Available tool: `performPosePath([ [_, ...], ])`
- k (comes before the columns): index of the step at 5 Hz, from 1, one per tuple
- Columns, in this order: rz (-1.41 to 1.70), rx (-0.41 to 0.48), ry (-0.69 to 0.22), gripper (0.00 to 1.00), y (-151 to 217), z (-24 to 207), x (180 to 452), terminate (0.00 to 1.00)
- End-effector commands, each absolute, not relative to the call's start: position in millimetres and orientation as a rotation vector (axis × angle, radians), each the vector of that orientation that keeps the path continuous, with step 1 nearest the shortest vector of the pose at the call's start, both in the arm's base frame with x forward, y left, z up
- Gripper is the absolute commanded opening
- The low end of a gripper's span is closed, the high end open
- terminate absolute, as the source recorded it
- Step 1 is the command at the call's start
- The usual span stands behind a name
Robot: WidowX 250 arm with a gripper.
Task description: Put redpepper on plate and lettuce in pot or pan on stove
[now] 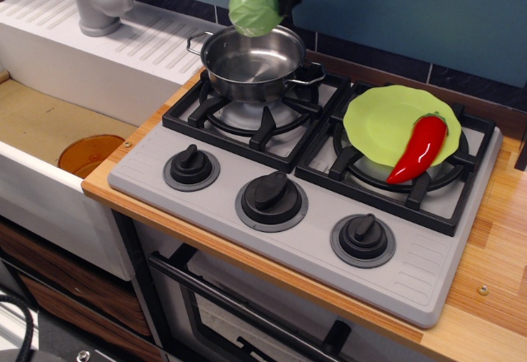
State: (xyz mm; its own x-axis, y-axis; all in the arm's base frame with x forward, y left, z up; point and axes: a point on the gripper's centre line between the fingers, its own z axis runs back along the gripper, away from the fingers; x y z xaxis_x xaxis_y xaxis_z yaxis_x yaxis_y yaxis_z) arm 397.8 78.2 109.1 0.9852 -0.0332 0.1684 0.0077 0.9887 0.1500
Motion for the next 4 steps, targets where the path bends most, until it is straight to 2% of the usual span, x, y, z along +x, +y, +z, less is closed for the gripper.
performPosePath([
  [1,0.016,0.174,-0.247,0.00,78,113,405,0.00],
  [2,0.037,0.189,-0.226,1.00,67,119,400,0.00],
  [4,0.059,0.196,-0.213,1.00,47,131,393,0.00],
])
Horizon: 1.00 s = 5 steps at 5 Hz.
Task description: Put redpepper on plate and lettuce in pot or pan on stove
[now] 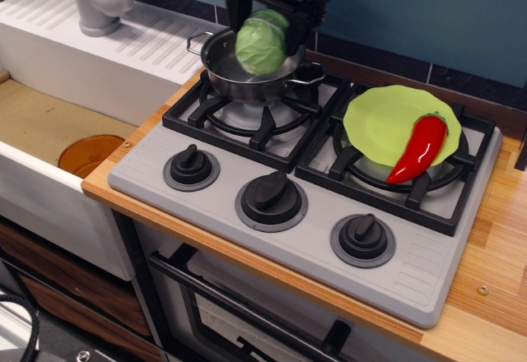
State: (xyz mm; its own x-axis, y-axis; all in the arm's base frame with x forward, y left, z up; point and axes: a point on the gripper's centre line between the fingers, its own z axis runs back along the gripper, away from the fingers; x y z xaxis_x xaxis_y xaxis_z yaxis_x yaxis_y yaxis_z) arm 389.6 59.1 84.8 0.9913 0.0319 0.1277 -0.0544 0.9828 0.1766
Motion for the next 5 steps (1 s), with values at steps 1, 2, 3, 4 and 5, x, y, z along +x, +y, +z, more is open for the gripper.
performPosePath([
  [1,0.060,0.199,-0.210,1.00,42,134,390,0.00],
  [2,0.051,0.181,-0.196,1.00,43,140,396,0.00],
  [3,0.073,0.155,-0.204,1.00,49,117,404,0.00],
  [4,0.019,0.107,-0.299,1.00,48,107,405,0.00],
  [5,0.029,0.093,-0.261,1.00,60,107,403,0.00],
])
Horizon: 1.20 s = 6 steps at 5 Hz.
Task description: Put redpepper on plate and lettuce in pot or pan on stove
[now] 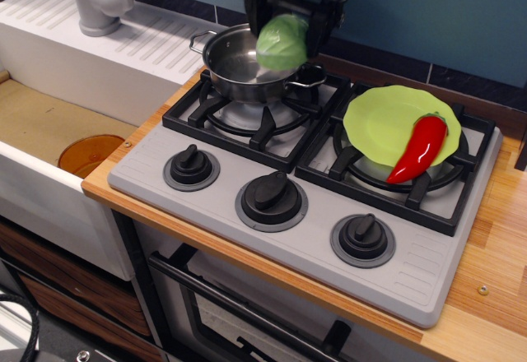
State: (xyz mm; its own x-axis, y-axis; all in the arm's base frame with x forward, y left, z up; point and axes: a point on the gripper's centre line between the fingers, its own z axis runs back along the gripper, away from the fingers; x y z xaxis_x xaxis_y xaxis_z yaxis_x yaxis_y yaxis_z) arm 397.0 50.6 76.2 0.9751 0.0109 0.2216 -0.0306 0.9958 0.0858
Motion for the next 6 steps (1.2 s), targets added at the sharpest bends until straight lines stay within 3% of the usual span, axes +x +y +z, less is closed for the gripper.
performPosePath([
  [1,0.055,0.114,-0.230,1.00,57,111,407,0.00],
  [4,0.090,0.131,-0.186,1.00,33,149,376,0.00],
  [6,0.135,0.151,-0.199,1.00,3,145,350,0.00],
])
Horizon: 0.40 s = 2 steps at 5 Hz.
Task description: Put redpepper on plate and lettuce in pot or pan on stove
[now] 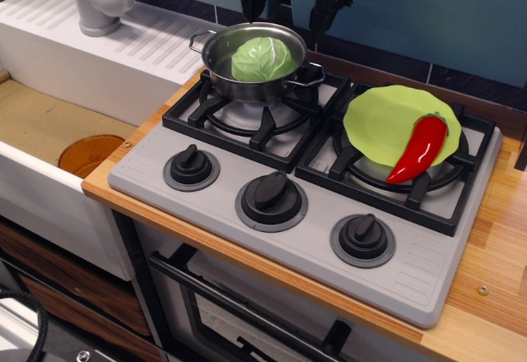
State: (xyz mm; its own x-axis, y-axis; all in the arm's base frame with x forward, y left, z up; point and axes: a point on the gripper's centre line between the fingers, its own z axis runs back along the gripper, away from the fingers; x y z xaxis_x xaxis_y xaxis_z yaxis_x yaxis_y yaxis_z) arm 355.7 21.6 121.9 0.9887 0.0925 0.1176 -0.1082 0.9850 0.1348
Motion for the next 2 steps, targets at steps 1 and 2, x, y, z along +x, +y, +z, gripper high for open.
performPosePath([
  [1,0.162,0.149,-0.207,1.00,-11.5,134.8,339.4,0.00],
  [2,0.164,0.156,-0.207,1.00,-19.4,126.7,334.5,0.00],
])
